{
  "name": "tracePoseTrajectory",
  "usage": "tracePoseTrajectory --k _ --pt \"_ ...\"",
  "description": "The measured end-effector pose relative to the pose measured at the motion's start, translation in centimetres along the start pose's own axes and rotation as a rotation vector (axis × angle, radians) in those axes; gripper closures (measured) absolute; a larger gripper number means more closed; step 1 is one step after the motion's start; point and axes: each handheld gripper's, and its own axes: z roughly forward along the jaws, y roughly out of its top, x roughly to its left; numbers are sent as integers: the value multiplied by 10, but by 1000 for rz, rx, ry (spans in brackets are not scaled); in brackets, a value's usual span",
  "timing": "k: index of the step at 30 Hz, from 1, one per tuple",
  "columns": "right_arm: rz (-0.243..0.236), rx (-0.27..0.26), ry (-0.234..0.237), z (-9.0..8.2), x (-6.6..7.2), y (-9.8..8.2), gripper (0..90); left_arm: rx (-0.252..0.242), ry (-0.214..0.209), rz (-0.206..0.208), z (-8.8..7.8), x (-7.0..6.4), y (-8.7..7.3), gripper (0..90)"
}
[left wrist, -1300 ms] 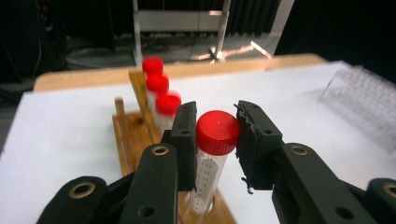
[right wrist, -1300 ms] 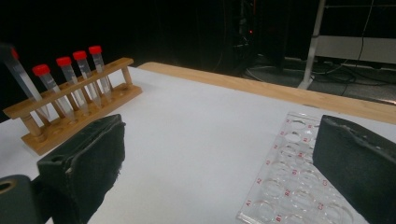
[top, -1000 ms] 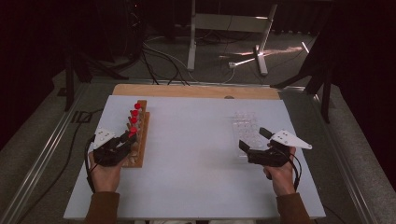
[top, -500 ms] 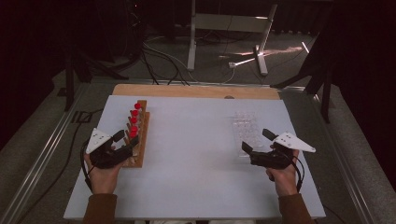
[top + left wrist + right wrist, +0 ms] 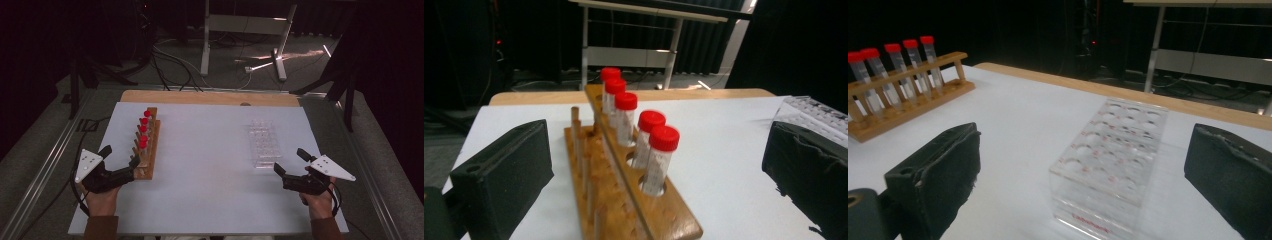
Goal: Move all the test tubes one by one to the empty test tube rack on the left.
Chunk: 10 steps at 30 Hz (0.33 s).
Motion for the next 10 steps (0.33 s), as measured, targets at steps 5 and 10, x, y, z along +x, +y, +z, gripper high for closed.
tracePoseTrajectory --k 5,10 --pt "10 -4 8 -1 -2 -4 8 -10 19 -12 -5 2 -1 5" --pt "25 6 13 3 -1 -9 0 -6 21 -3 -5 2 -1 5"
